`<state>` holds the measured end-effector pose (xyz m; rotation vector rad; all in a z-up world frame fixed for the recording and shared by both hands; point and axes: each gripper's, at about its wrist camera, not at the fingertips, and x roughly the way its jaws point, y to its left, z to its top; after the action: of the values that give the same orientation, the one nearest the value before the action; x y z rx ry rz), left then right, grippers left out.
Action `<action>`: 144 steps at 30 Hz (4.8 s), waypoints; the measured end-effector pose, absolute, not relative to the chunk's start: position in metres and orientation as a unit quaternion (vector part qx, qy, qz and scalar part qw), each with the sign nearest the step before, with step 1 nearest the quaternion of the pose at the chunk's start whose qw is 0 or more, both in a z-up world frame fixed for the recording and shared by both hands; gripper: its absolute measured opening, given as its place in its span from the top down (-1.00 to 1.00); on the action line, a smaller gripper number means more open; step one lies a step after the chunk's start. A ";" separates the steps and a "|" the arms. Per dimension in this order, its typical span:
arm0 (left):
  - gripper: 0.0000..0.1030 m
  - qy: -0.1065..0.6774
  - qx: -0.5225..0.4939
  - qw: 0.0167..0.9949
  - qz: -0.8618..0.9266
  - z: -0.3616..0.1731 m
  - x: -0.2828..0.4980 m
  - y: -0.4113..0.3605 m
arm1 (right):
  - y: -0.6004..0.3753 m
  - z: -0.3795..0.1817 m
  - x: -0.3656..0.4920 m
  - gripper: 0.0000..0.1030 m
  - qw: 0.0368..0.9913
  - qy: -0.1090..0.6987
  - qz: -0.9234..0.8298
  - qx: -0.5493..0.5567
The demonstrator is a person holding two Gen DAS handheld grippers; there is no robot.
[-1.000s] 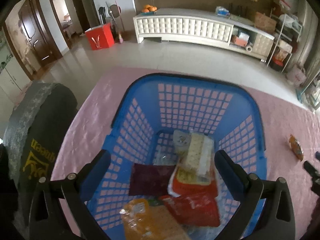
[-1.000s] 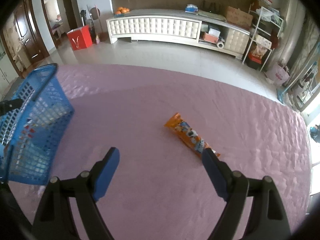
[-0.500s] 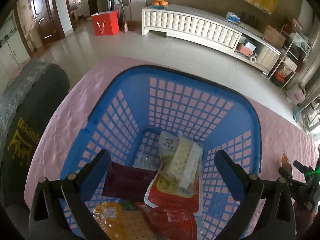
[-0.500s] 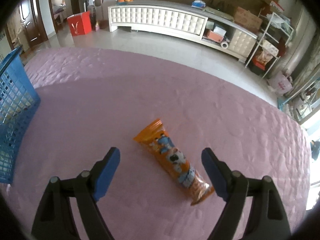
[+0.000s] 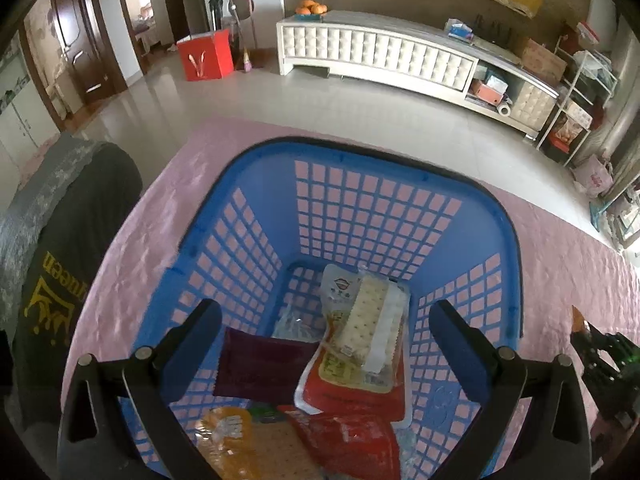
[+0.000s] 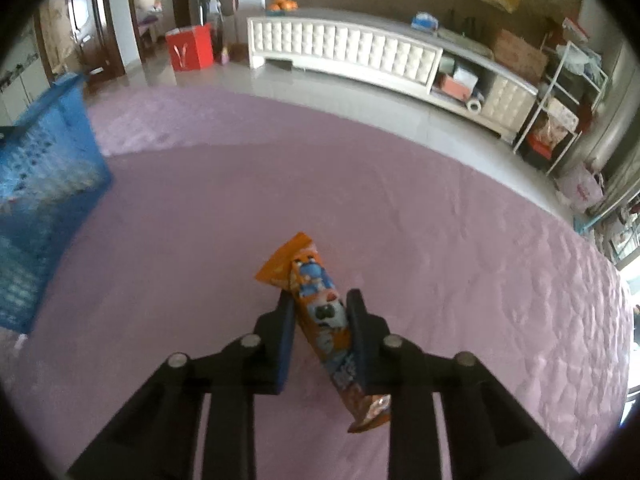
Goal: Organize snacks
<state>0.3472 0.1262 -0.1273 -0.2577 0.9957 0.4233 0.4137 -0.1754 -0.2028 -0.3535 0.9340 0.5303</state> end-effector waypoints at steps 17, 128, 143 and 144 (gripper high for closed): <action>-0.99 0.415 -0.076 0.900 0.110 -0.058 0.263 0.133 | -0.120 -0.067 0.317 0.45 0.878 0.348 0.307 -0.119; -0.99 0.224 -0.006 0.974 0.020 0.041 -0.034 0.030 | -0.123 0.016 0.039 -1.00 0.952 0.224 0.197 -0.066; -0.99 0.223 -0.012 0.975 0.015 0.044 -0.033 0.030 | -0.129 0.017 0.034 -1.00 0.953 0.226 0.191 -0.067; -0.99 0.222 -0.012 0.975 0.013 0.045 -0.033 0.030 | -0.129 0.017 0.034 -1.00 0.953 0.226 0.190 -0.067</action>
<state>-0.0327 0.0301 0.0447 -0.0246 0.4481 0.0261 0.0339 -0.1290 0.0167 -0.1368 0.4602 0.3870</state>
